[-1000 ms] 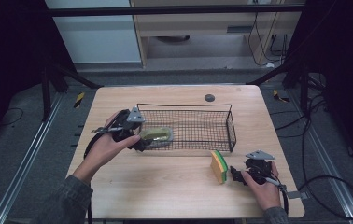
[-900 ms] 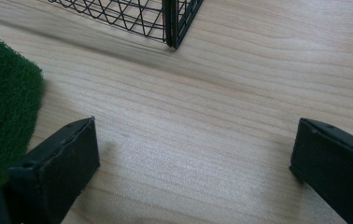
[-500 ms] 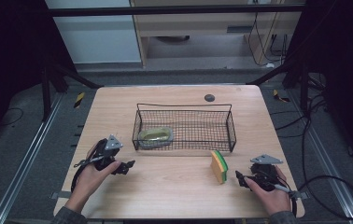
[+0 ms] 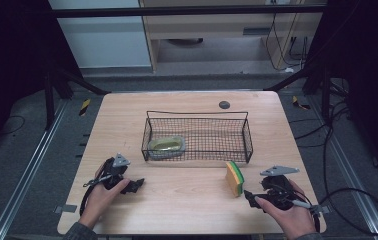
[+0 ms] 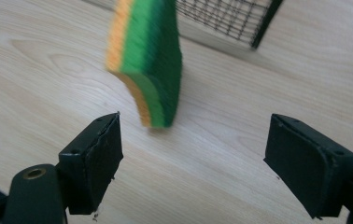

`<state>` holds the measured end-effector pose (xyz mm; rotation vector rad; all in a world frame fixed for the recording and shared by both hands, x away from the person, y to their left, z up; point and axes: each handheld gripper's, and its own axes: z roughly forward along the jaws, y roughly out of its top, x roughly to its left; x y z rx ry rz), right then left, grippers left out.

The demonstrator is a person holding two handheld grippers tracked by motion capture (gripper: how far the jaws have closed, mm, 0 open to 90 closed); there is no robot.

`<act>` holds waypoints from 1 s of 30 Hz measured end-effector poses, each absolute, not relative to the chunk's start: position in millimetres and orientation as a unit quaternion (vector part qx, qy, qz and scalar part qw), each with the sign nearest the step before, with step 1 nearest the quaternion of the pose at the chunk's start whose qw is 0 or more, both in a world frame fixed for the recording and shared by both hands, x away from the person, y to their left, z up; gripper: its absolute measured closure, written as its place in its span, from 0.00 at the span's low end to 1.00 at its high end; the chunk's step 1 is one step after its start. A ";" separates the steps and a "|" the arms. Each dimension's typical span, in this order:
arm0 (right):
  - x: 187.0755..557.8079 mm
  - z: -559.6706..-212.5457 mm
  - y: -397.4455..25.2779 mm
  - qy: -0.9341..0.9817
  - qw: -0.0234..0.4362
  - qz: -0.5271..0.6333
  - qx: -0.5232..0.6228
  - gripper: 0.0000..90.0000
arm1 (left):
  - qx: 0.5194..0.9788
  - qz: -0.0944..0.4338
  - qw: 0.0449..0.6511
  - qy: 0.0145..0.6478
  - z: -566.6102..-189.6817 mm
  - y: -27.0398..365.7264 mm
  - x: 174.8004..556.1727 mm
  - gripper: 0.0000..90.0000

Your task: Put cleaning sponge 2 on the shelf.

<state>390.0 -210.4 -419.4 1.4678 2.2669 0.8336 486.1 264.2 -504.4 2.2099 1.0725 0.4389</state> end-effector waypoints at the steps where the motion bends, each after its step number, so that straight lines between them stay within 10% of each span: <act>1: 390.1 -414.4 -206.9 0.794 0.160 0.289 0.510 0.22 | 0.836 0.172 0.323 0.409 -505.6 264.2 485.7 0.00; 30: 435.2 -377.3 -150.5 0.820 0.155 0.270 0.480 0.34 | 0.828 0.180 0.340 0.408 -508.9 264.6 485.7 0.00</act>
